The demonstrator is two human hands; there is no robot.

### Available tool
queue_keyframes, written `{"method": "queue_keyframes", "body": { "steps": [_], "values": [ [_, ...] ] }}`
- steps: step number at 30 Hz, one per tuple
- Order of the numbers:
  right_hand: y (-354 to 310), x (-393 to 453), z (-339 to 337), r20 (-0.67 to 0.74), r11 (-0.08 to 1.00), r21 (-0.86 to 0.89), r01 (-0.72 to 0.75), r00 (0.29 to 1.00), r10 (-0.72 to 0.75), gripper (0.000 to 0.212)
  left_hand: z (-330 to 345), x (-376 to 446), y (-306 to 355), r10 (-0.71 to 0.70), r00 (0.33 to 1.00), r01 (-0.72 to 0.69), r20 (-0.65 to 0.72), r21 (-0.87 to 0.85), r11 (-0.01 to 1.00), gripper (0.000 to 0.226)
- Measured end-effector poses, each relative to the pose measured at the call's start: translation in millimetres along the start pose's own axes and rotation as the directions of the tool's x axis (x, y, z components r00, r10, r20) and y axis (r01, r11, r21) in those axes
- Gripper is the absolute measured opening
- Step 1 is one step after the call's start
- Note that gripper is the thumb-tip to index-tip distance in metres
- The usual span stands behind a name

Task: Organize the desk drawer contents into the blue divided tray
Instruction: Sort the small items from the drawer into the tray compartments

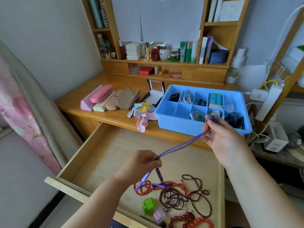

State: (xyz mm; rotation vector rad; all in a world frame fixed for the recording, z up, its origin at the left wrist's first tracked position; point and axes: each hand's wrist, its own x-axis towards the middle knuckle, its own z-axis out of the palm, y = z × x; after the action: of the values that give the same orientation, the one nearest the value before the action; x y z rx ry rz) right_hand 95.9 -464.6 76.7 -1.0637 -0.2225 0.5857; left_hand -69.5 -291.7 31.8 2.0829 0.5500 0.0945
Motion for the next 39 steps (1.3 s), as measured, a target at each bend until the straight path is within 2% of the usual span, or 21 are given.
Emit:
{"method": "queue_keyframes", "body": {
  "steps": [2,4,5,7,8,9,10,11,13,15,17,19,22,24,26,29,31,33,34,37,39],
  "values": [
    [10,4,-14,-0.093,0.997,-0.059,-0.047,0.995,0.041,0.017,-8,-2,6,0.060,0.997,-0.060,-0.056,0.000,0.998,0.008],
    [25,6,-26,-0.124,0.984,-0.067,-0.166,0.980,0.157,0.011,-19,-2,14,0.186,0.980,-0.174,-0.066,0.160,0.972,0.009],
    [33,7,-31,-0.137,0.965,-0.133,-0.226,0.968,0.208,0.016,-24,-3,20,0.236,0.971,-0.220,-0.043,0.232,0.947,0.010],
    [50,4,-36,-0.184,0.840,-0.466,-0.277,0.959,0.214,0.050,-29,-3,33,0.228,0.974,-0.222,0.003,0.235,0.946,0.011],
    [54,-1,-32,-0.169,0.744,-0.630,-0.223,0.974,0.149,0.065,-29,-3,38,0.200,0.979,-0.201,0.023,0.201,0.959,0.010],
    [56,-7,-25,-0.081,0.687,-0.717,-0.117,0.993,0.085,0.074,-28,-3,42,0.184,0.982,-0.188,0.043,0.165,0.968,0.009],
    [57,-13,-15,0.061,0.689,-0.725,0.000,0.996,0.065,0.082,-26,-2,46,0.173,0.983,-0.180,0.061,0.131,0.975,0.009],
    [57,-19,-5,0.221,0.728,-0.680,0.091,0.971,0.085,0.085,-24,-2,48,0.167,0.983,-0.173,0.077,0.086,0.981,0.009],
    [60,-27,17,0.456,0.794,-0.588,0.157,0.875,0.164,0.081,-20,-1,54,0.164,0.981,-0.162,0.107,-0.029,0.986,0.010],
    [71,-31,30,0.535,0.823,-0.536,0.187,0.830,0.160,0.060,-18,0,56,0.154,0.983,-0.135,0.100,-0.168,0.977,0.012],
    [81,-37,40,0.486,0.842,-0.519,0.150,0.862,0.146,0.033,-17,0,56,0.110,0.992,-0.087,0.063,-0.297,0.951,0.014],
    [89,-41,39,0.439,0.866,-0.496,0.058,0.878,0.193,0.021,-14,1,53,0.080,0.997,-0.065,0.018,-0.431,0.900,0.017],
    [95,-44,30,0.374,0.869,-0.494,-0.022,0.897,0.235,0.005,-12,3,44,-0.012,0.992,-0.070,-0.122,-0.645,0.761,0.019],
    [93,-43,23,0.345,0.839,-0.543,-0.032,0.902,0.257,0.014,-15,5,35,-0.108,0.976,-0.079,-0.190,-0.766,0.638,0.018],
    [90,-41,17,0.363,0.841,-0.538,-0.057,0.885,0.292,0.018,-14,6,25,-0.187,0.965,-0.066,-0.184,-0.861,0.505,0.018],
    [82,-37,12,0.317,0.939,-0.265,-0.221,0.899,0.302,0.021,-2,5,13,-0.260,0.959,-0.038,-0.115,-0.958,0.284,0.018],
    [84,-33,11,0.157,0.936,0.044,-0.349,0.928,0.338,0.020,10,1,6,-0.273,0.959,-0.025,-0.082,-0.978,0.205,0.013],
    [86,-29,13,0.001,0.882,0.282,-0.378,0.919,0.394,0.024,27,-5,1,-0.270,0.961,0.017,-0.050,-0.970,0.242,0.008],
    [86,-27,14,-0.034,0.863,0.349,-0.364,0.916,0.400,0.024,38,-9,-2,-0.278,0.960,0.057,-0.034,-0.948,0.313,0.007],
    [85,-22,23,-0.054,0.833,0.460,-0.307,0.927,0.372,0.027,67,-19,-8,-0.272,0.962,0.160,-0.022,-0.763,0.626,0.019],
    [83,-18,24,-0.088,0.855,0.443,-0.268,0.936,0.339,0.015,73,-21,-8,-0.237,0.971,0.157,-0.018,-0.701,0.696,0.016]
  ]
}}
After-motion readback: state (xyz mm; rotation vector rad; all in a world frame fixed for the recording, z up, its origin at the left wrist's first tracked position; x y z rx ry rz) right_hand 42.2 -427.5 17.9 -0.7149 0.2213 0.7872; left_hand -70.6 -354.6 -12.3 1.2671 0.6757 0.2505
